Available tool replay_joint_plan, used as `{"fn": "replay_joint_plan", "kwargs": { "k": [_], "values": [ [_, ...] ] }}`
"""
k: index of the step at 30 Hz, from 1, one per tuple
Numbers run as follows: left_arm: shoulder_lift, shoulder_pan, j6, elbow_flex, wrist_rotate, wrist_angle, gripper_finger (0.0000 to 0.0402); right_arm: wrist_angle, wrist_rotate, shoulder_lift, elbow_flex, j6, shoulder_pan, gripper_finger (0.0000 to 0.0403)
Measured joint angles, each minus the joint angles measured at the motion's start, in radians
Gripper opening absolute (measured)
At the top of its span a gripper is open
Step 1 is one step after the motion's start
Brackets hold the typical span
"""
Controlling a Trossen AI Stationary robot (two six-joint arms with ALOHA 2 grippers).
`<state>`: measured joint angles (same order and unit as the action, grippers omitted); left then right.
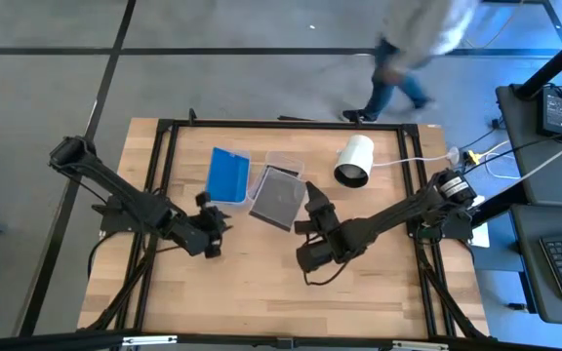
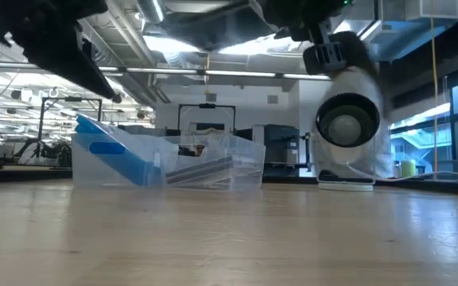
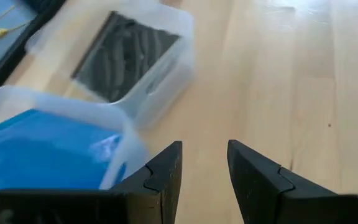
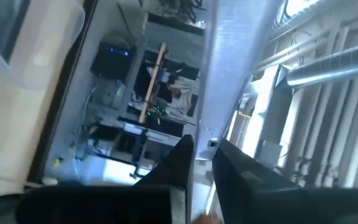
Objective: Pick & place jewel cases by type
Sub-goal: Put the black cd case into the right transparent bin
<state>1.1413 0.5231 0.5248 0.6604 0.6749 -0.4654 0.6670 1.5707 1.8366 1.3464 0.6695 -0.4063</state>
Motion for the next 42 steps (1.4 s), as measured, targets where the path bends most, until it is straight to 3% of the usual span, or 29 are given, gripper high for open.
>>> {"fn": "replay_joint_plan", "kwargs": {
  "k": [8,14,18,29,36,42],
  "values": [
    [0.120,0.025,-0.156,-0.033,-0.008,0.171,0.0125,0.023,0.000,0.000,0.000,0.148,0.017,0.0051],
    [0.165,0.026,-0.191,-0.033,0.018,0.269,0.0125,0.023,0.000,0.000,0.000,0.099,0.027,0.0051],
    [0.184,0.030,-0.311,-0.033,0.033,0.326,0.0125,0.020,0.000,0.000,0.000,0.043,0.025,0.0051],
    [0.189,0.135,-0.620,-0.006,0.399,0.368,0.0125,0.020,-0.001,0.000,0.000,0.045,0.026,0.0051],
    [0.189,0.147,-0.956,-0.006,0.430,0.429,0.0125,0.015,-0.051,0.000,0.000,0.033,0.027,0.0051],
    [0.189,0.086,-1.089,-0.005,0.426,0.564,0.0125,0.008,-0.054,0.000,0.000,0.014,0.027,0.0052]
  ]
}}
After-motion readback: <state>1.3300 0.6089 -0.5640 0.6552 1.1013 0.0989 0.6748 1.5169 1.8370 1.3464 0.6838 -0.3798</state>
